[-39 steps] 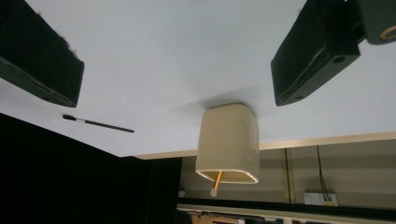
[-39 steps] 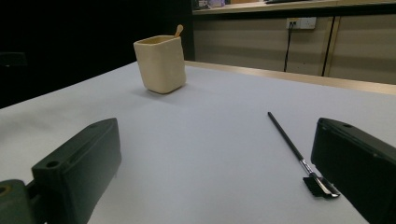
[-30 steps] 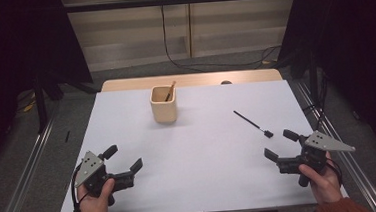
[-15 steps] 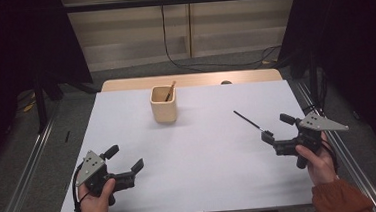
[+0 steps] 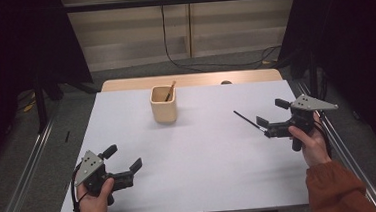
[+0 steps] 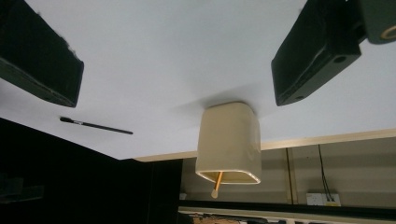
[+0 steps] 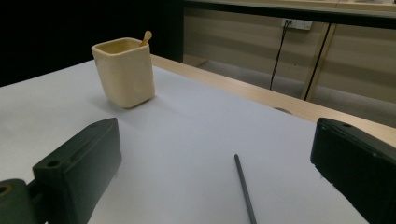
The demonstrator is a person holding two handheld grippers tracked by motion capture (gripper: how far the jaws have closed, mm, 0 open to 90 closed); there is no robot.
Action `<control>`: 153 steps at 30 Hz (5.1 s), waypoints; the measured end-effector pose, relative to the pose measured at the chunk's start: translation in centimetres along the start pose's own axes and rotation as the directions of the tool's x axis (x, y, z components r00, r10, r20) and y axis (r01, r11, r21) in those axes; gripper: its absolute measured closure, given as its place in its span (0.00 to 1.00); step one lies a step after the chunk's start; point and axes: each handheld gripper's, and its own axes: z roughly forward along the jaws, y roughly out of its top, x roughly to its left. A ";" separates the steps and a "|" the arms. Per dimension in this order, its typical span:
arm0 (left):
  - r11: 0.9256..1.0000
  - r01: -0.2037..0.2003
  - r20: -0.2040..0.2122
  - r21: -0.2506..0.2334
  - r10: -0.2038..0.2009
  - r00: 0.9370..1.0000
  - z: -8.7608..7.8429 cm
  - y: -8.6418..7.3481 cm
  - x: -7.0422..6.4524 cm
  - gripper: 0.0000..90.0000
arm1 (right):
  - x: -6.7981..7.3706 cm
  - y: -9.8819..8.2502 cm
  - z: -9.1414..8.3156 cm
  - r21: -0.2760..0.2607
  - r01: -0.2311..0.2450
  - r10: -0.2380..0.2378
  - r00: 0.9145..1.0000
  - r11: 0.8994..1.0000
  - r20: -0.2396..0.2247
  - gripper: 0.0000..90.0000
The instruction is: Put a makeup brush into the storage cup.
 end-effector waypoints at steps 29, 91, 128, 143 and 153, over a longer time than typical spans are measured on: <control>1.000 0.015 0.009 0.013 -0.015 1.000 0.0 -0.1 0.4 0.03 | -1.9 3.8 5.8 0.200 0.043 -0.042 0.999 0.979 -0.010 0.03; 0.999 -0.034 0.029 0.037 0.033 0.999 0.2 -0.1 0.2 0.03 | -5.5 -0.7 12.6 0.914 0.121 0.017 0.990 0.388 -0.138 0.74; 0.997 -0.052 0.029 0.055 0.050 0.998 0.2 -0.1 0.3 0.03 | -5.2 -1.1 13.7 0.943 0.095 -0.009 0.995 0.318 -0.097 0.96; 0.999 -0.040 0.020 0.032 0.040 0.999 0.1 -0.1 0.5 0.03 | -5.6 0.5 11.7 0.891 0.054 0.047 0.995 0.451 -0.084 0.96; 0.999 -0.030 0.024 0.034 0.029 0.999 0.1 -0.1 0.4 0.03 | -5.6 1.3 10.5 0.826 0.026 0.075 0.994 0.562 -0.083 0.96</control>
